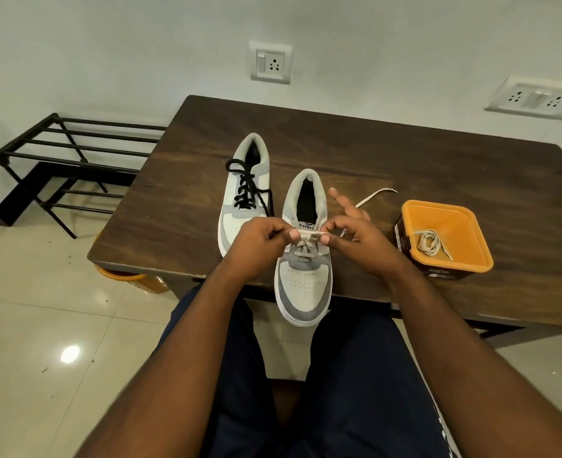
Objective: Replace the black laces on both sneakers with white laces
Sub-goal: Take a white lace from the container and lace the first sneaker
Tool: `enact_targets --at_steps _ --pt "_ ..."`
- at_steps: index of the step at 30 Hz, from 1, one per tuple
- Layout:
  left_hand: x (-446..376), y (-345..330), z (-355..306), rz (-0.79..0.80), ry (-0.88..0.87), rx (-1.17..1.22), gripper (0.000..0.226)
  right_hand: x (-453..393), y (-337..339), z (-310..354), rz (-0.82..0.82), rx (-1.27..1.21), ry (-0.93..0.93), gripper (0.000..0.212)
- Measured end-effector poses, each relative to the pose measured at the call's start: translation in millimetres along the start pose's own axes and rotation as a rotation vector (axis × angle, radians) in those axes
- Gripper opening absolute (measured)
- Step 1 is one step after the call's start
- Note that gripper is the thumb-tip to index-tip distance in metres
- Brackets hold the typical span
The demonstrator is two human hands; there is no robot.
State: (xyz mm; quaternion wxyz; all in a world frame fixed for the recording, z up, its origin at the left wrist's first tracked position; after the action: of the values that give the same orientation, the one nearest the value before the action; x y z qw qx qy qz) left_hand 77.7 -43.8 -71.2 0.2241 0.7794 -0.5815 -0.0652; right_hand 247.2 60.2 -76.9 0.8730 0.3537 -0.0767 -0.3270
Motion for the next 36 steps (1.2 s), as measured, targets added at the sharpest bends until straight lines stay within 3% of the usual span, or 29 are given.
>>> enact_targets --at_steps 3,5,7,10,13,16,19,24,27,29,33,36 --pt "5 -1 16 -0.183 0.057 0.195 0.017 8 13 -10 0.029 -0.050 -0.020 0.010" --pt "7 -5 22 -0.318 0.111 0.322 0.016 11 25 -14 -0.040 -0.101 -0.049 0.016" --pt "4 -12 28 -0.356 0.163 0.403 0.010 15 33 -11 -0.135 -0.202 -0.061 0.016" --pt "-1 -17 25 -0.427 0.018 0.135 0.027 14 31 -4 -0.181 -0.257 -0.056 0.015" --pt "-11 -29 9 -0.242 -0.084 -0.122 0.031 8 17 5 -0.092 -0.156 -0.001 0.013" --pt "-15 -37 12 0.004 0.001 -0.025 0.024 4 14 8 -0.124 -0.186 0.011 0.012" --pt "-13 -30 24 -0.067 0.050 0.090 0.009 6 16 4 -0.174 -0.256 -0.027 0.013" --pt "-9 -18 26 -0.202 0.020 0.042 0.014 8 12 0 -0.187 -0.297 -0.075 0.026" --pt "-7 -19 7 -0.153 -0.122 0.098 0.048 4 2 4 -0.195 -0.391 -0.107 0.023" --pt "-10 -21 -2 -0.071 -0.123 0.180 0.056 2 -1 9 -0.232 -0.433 -0.100 0.017" --pt "-18 -28 -5 0.083 -0.056 0.234 0.030 -1 3 14 -0.290 -0.480 -0.085 0.015" --pt "-18 -29 -1 0.027 -0.063 0.281 0.013 -2 5 13 -0.265 -0.516 -0.123 0.016"
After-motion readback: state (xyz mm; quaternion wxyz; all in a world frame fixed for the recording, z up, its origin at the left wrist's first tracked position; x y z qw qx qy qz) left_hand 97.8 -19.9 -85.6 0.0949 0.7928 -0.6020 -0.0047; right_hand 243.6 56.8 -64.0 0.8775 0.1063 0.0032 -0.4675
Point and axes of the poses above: each hand's wrist, its own x-axis away from the middle knuckle, its own y-axis out of the back of the hand, z = x × y, the point moved 3 cm from there along -x, towards the middle knuckle, and after that the axes turned 7 degrees about y, right-handed, at the moved point
